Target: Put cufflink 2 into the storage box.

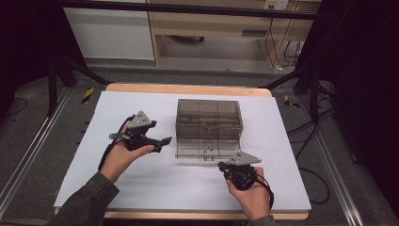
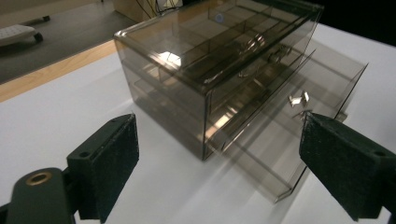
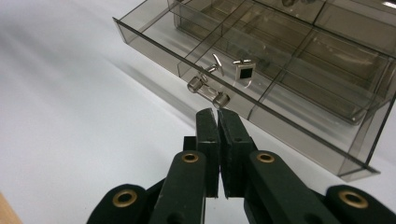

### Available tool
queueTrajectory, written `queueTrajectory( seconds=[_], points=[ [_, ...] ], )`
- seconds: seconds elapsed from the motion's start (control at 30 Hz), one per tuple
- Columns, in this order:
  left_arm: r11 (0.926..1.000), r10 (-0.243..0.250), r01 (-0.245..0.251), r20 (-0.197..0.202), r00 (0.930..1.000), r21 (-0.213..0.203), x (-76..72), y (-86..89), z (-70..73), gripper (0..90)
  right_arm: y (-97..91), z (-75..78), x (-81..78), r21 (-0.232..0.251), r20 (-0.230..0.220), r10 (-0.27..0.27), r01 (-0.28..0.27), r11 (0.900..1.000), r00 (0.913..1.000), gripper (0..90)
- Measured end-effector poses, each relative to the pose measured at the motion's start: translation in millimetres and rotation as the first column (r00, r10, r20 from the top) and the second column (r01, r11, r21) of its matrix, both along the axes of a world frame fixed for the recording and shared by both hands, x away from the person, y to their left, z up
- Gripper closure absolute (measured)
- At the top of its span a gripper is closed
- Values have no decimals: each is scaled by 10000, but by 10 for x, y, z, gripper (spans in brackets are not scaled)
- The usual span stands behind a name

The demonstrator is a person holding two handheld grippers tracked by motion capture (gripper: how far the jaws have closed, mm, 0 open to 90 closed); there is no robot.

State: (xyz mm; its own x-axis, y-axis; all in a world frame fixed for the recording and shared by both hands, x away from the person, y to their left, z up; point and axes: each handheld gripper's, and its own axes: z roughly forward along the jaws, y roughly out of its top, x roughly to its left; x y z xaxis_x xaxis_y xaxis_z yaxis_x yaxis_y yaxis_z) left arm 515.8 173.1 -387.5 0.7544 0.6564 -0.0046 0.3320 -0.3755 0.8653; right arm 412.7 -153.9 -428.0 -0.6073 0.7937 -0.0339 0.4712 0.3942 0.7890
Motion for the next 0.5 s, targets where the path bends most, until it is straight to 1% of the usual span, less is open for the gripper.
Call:
queueTrajectory(
  seconds=[0.03, 0.07, 0.13, 0.17, 0.27, 0.3, 0.37, 0.47, 0.5],
  points=[
    [9998, -7, 4, 135, 9999, 181, 14, -36, 27, 126, 3, -19, -15, 29, 65, -94, 94, 10000, 9999, 878],
    [9996, -38, 33, 183, 9998, 278, 34, -72, 51, 140, 8, -37, -28, 73, 85, -198, 197, 9998, 9998, 883],
    [9995, -72, 66, 190, 9998, 314, 80, -143, 97, 164, 21, -88, -40, 155, 151, -259, 257, 9996, 9996, 887],
    [9995, -100, 94, 168, 9998, 304, 104, -178, 120, 183, 32, -109, -49, 204, 100, -354, 352, 9992, 9993, 888],
    [9996, -279, 278, 116, 9995, 49, 161, -285, 187, 237, 41, -182, -51, 237, 177, -472, 468, 9986, 9987, 889],
    [9995, -297, 295, 213, 9993, 72, 177, -320, 208, 255, 39, -200, -53, 237, 201, -507, 503, 9985, 9985, 891],
    [9997, -219, 216, 346, 9992, 102, 208, -397, 244, 305, 34, -243, -49, 365, 218, -537, 529, 9979, 9983, 896],
    [9999, -110, 114, 304, 9995, -126, 258, -470, 271, 390, 36, -278, -38, 529, 148, -642, 633, 9966, 9978, 900],
    [9997, -53, 60, 319, 9995, -220, 272, -491, 281, 428, 34, -292, -33, 566, 198, -653, 640, 9963, 9977, 900]
  ],
)
